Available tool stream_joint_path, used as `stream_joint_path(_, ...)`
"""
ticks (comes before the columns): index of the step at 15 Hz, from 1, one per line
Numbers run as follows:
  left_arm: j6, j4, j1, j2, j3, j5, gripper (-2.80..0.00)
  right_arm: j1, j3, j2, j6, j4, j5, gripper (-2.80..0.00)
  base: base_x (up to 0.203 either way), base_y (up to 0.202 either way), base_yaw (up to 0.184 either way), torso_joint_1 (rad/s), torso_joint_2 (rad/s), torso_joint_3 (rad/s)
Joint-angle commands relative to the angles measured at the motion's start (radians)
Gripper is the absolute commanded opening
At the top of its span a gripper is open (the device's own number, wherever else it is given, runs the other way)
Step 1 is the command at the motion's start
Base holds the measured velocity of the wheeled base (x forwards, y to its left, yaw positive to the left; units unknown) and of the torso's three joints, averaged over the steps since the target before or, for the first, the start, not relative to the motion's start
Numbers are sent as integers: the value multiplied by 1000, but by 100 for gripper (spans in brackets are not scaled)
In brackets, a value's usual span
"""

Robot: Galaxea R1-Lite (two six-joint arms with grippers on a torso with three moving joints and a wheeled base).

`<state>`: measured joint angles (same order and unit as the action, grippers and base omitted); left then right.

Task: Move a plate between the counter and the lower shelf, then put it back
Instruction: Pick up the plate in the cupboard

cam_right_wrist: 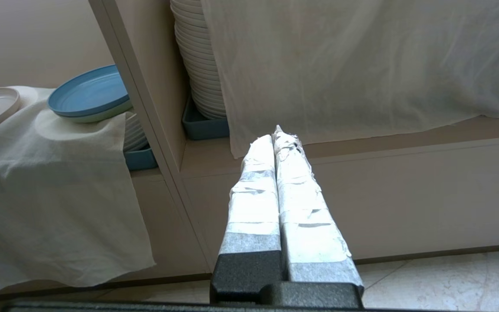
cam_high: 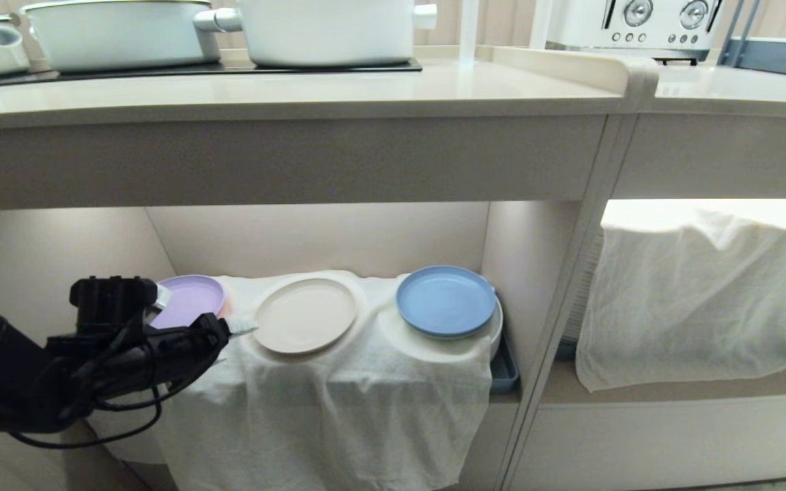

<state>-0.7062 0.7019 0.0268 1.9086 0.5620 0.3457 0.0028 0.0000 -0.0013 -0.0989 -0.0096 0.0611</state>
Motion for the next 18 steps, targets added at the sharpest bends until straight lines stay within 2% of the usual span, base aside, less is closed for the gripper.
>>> stream_joint_path(1,-4,4,-1,30,10,1,0,0,0,1,-1,-1,0,-280,0,0,0,0,0,0)
stream_joint_path(7,-4,0,-17,79,68,6,0,2,0,1,-1,-1,0,-280,0,0,0,0,0,0)
stream_joint_path(11,-3,-67,-18,103,140,4,0,0,0,1,-1,0,0,-280,0,0,0,0,0,0)
stream_joint_path(18,-3,-71,-38,161,200,5,0,0,0,1,-1,-1,0,-280,0,0,0,0,0,0)
